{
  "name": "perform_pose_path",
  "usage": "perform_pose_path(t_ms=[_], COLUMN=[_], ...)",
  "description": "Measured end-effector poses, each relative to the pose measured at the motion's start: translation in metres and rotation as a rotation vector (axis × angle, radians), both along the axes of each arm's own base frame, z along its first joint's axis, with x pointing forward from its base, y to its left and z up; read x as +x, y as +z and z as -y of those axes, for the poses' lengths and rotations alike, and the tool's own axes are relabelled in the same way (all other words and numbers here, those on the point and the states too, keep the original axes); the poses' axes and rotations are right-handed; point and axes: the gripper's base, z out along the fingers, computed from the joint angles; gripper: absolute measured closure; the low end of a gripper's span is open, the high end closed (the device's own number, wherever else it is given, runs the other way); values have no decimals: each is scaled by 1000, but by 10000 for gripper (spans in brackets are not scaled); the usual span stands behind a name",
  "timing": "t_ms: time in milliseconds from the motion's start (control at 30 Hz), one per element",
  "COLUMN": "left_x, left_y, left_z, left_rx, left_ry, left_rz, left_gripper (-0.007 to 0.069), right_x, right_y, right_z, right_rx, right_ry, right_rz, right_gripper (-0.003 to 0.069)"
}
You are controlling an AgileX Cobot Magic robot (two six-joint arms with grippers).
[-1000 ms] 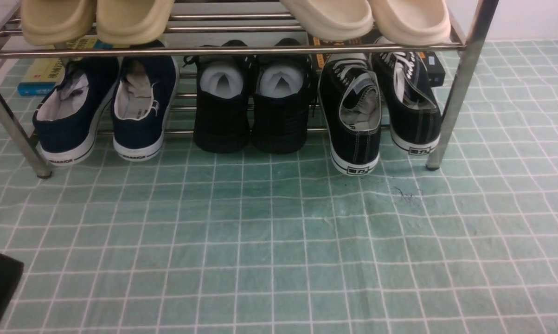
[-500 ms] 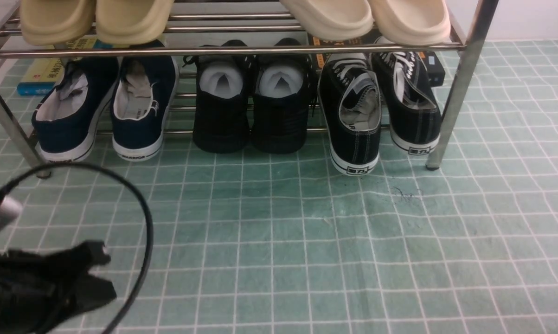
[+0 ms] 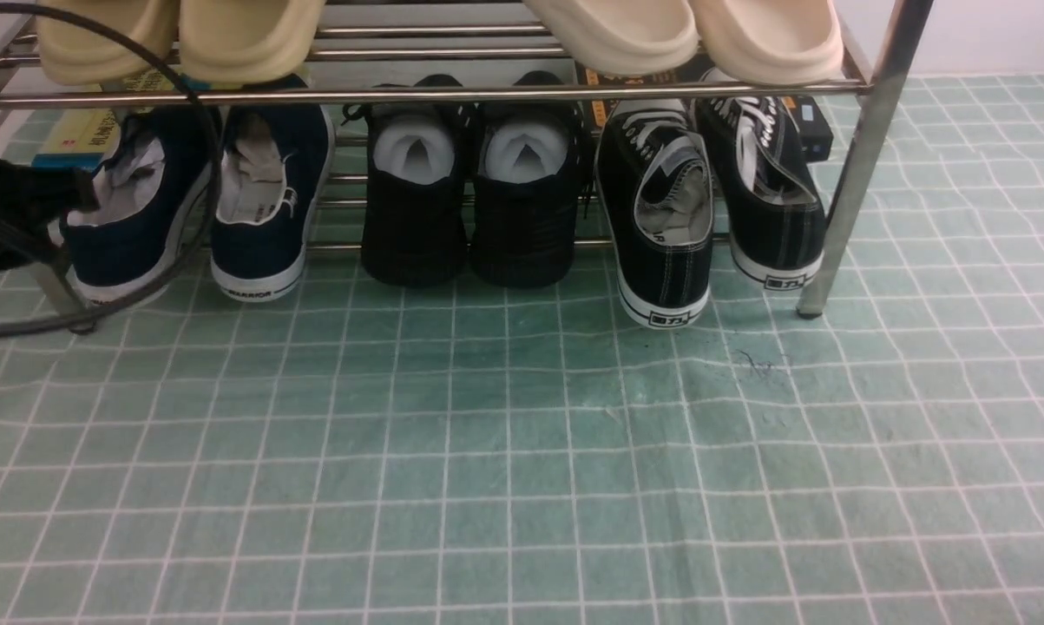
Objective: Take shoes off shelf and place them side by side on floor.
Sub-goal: 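Grasp the leftmost shoe on the bottom shelf of the shoe rack with the left gripper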
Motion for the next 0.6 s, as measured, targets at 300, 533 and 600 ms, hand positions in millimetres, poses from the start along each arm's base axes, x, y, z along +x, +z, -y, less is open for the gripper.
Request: perform_pose_path(t_ms=[300,533,600], left_x=[67,97,103], left_y=[-15,-32,-37], left_z=[-8,-10,-11], left_rx=[-9,48,70], left_ry=[137,120,108], left_rz=[-35,-128,-131], left_gripper=[325,267,256], right_x=[0,0,0], right_y=[0,0,0], right_z=[0,0,0], right_rx=[0,0,0], right_ry=[0,0,0], right_rz=[0,0,0], right_gripper=[421,421,421])
